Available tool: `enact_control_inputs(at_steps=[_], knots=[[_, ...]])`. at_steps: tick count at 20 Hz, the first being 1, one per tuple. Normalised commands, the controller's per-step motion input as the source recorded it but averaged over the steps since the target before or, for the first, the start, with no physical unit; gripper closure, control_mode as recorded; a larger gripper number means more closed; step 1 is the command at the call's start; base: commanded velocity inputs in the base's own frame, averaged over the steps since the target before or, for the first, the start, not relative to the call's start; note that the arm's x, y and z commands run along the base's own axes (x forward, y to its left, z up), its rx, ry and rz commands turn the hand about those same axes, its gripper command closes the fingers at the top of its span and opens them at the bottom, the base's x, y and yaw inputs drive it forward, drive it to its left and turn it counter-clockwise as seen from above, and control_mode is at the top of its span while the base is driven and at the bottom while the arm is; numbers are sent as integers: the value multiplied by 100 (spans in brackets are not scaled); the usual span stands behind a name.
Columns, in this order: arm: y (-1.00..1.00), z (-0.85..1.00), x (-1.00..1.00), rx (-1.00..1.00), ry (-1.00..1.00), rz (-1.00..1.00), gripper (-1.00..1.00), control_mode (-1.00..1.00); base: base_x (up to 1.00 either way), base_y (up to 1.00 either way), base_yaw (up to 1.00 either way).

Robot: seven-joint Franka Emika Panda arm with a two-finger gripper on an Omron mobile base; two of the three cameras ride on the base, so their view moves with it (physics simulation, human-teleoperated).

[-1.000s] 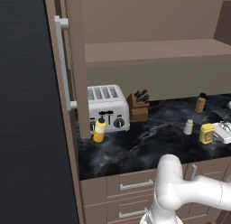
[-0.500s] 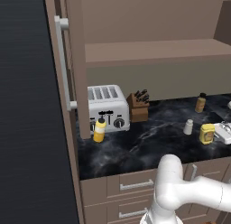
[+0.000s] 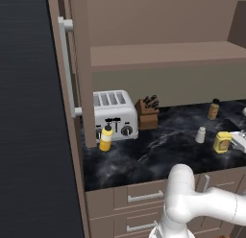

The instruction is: There are various items on the counter. Only move the condiments/shakers into the cabinet.

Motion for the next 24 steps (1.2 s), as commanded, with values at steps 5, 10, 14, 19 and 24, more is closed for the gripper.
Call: enact_control_inputs(at_steps=[5,10,14,19,24], knots=[[-3,0,-4,0,0,0,-100,-100,0,0,0],[5,5,-33,0,-1,0,-100,-100,0,0,0],[13,12,-7,0,-1,-4,-100,-100,0,0,0],[5,6,4,0,0,-18,-100,-100,0,0,0],[0,1,-6,0,0,-21,-100,-100,0,0,0]])
